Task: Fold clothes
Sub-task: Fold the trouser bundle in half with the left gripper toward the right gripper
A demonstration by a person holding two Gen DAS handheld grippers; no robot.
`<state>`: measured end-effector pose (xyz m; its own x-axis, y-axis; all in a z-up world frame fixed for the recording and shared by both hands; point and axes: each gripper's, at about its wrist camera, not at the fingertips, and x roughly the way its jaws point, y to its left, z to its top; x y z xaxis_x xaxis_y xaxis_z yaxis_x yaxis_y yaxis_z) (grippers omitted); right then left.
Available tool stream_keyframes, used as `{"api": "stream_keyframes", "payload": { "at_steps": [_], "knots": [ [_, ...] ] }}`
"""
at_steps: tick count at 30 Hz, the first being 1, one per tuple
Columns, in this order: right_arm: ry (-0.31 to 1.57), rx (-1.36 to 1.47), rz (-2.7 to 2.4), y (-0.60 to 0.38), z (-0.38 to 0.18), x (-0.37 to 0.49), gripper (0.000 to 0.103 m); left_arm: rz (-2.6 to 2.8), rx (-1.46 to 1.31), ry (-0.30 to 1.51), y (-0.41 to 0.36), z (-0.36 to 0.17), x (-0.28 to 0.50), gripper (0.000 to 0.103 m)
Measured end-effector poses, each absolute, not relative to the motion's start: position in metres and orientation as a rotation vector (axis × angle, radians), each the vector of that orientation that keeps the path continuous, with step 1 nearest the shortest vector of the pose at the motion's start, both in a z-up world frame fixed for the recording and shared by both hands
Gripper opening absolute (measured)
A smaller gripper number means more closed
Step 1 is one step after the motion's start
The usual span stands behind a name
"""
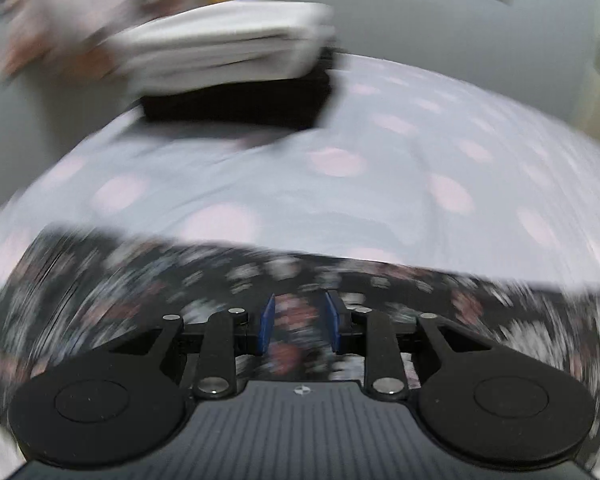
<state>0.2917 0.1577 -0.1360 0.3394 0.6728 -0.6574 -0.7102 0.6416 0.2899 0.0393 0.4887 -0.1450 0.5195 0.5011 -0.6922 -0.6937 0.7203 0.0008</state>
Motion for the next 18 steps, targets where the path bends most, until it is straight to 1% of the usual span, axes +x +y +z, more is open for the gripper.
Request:
{"api": "stream_keyframes", "payload": {
  "at_steps": [3,9,14,18],
  "knots": [
    [0.76,-0.215,1.063,0.199,-0.136,0.276,0.034,0.576,-0.116,0.779,0.477,-0.148,0.073,0.034],
    [0.678,-0.498,1.271,0.266,-0.146,0.27,0.033,0.391,0.2,0.894,0.48,-0.166,0.108,0.038],
    [0.653,-0.653,1.382,0.303,-0.159,0.283,0.033,0.234,0.365,0.971,0.486,-0.185,0.124,0.04],
    [0.674,-0.717,1.444,0.312,-0.172,0.285,0.033,0.167,0.399,0.984,0.487,-0.193,0.126,0.039]
  ]
}}
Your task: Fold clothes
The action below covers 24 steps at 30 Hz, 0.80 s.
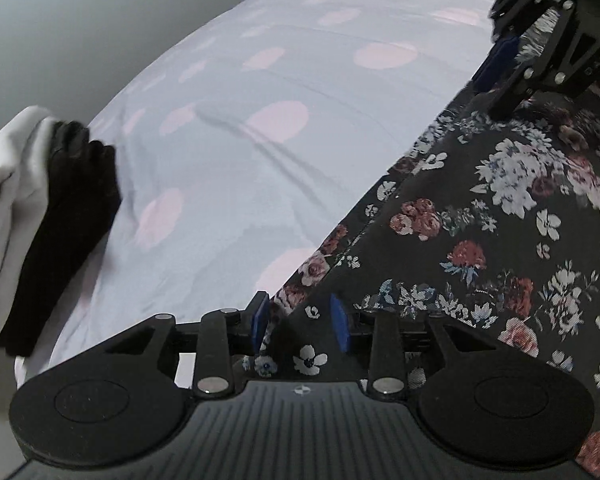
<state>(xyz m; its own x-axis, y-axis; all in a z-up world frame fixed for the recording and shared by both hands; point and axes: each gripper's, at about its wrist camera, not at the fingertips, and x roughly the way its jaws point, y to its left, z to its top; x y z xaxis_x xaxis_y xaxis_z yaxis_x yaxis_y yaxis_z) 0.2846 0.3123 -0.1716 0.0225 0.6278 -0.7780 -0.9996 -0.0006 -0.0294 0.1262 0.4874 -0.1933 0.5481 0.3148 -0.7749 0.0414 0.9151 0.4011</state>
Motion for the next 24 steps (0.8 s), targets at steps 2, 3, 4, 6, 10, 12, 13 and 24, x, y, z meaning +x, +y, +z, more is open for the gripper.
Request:
{"api": "stream_keyframes", "payload": {
  "at_steps": [2,3,4,6,10,12,13,24],
  "knots": [
    [0.68,-0.747,1.47,0.316,-0.178,0.284,0.033,0.148,0.378,0.985,0.489,-0.194,0.126,0.028],
    [0.679,-0.746,1.477,0.316,-0.18,0.285,0.033,0.138,0.364,0.986,0.489,-0.194,0.126,0.024],
    [0.674,-0.745,1.476,0.314,-0.179,0.285,0.028,0.132,0.356,0.985,0.488,-0.195,0.125,0.019],
    [0.663,-0.745,1.474,0.312,-0.178,0.284,0.012,0.133,0.361,0.979,0.483,-0.195,0.122,0.01],
    [0.587,-0.781,1.454,0.306,-0.176,0.272,0.0,0.191,0.362,0.945,0.475,-0.19,0.119,0.001],
    [0.548,-0.777,1.439,0.302,-0.172,0.267,0.0,0.223,0.359,0.92,0.473,-0.184,0.118,0.001],
    [0.531,-0.764,1.431,0.3,-0.167,0.267,0.0,0.236,0.362,0.903,0.472,-0.179,0.117,0.001],
    [0.594,-0.667,1.347,0.322,-0.156,0.295,0.0,0.287,0.337,0.922,0.487,-0.186,0.137,0.002]
  ]
}}
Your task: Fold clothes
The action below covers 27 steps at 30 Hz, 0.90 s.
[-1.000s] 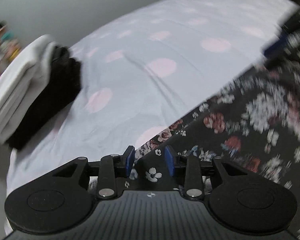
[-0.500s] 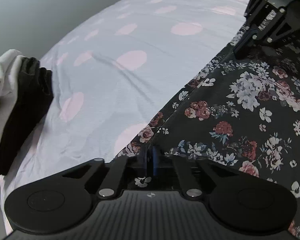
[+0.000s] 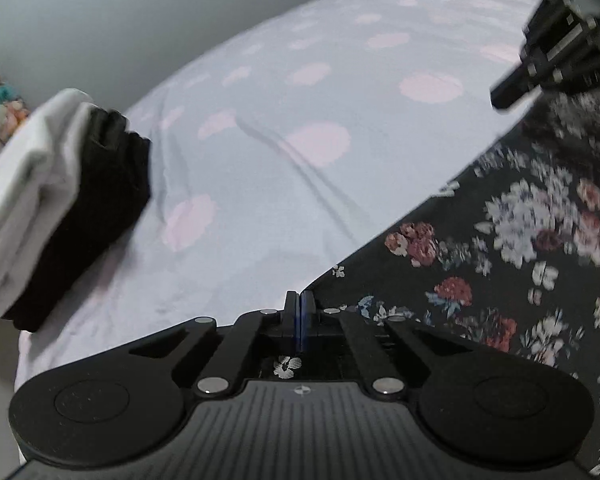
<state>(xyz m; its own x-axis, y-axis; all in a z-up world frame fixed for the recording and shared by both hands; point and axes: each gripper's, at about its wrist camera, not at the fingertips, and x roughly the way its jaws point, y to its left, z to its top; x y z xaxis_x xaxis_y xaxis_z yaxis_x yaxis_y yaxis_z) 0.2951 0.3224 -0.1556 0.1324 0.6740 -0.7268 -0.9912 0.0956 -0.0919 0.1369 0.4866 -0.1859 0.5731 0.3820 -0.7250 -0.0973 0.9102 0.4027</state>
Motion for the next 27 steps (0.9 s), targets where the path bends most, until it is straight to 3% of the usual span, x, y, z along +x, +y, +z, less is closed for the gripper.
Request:
{"api": "stream_keyframes", "payload": {
  "at_steps": [8,15,27],
  "knots": [
    [0.733,-0.605,1.266,0.285,-0.163,0.319,0.007,0.417,0.159,0.838,0.498,-0.173,0.112,0.028],
    [0.768,-0.618,0.95,0.222,-0.18,0.345,0.01,0.59,0.043,0.838,0.49,-0.163,0.083,0.029],
    [0.921,-0.074,0.484,0.019,-0.134,0.443,0.023,0.791,-0.193,0.891,0.49,-0.154,0.043,0.029]
  ]
}}
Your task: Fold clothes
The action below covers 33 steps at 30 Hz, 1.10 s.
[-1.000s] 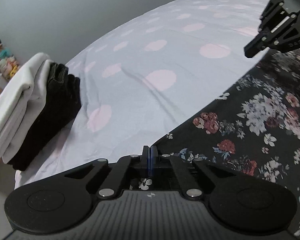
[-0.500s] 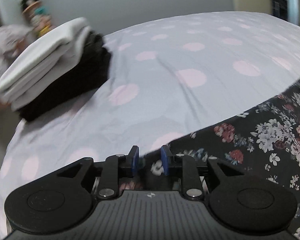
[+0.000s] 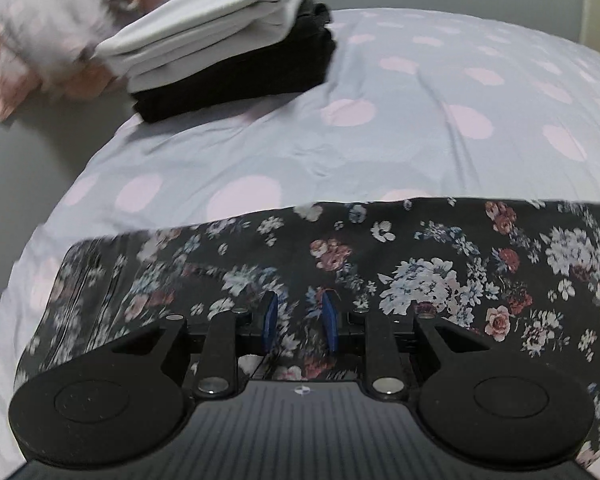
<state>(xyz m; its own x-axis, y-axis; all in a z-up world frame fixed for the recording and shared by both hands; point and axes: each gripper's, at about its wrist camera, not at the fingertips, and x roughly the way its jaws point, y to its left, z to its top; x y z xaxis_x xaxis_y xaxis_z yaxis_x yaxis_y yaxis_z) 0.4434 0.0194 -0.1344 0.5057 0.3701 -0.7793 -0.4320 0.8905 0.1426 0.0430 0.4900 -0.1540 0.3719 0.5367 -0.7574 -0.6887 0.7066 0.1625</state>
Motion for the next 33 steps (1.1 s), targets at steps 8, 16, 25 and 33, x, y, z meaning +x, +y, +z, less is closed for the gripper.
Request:
{"api": "stream_keyframes", "payload": {
  "at_steps": [8,16,25,33],
  "knots": [
    [1.047,0.25,0.37,-0.041,-0.176,0.457,0.029,0.842,-0.296,0.877,0.482,-0.149,0.029,0.03],
    [1.062,0.314,0.372,-0.054,-0.195,0.455,0.028,0.884,-0.368,0.899,0.484,-0.151,0.021,0.03],
    [1.044,0.392,0.384,-0.034,-0.198,0.458,0.008,0.93,-0.53,0.926,0.486,-0.152,0.0,0.03],
    [0.927,0.266,0.332,-0.02,-0.167,0.46,0.005,0.931,-0.61,0.975,0.494,-0.157,-0.009,0.03]
  ]
}}
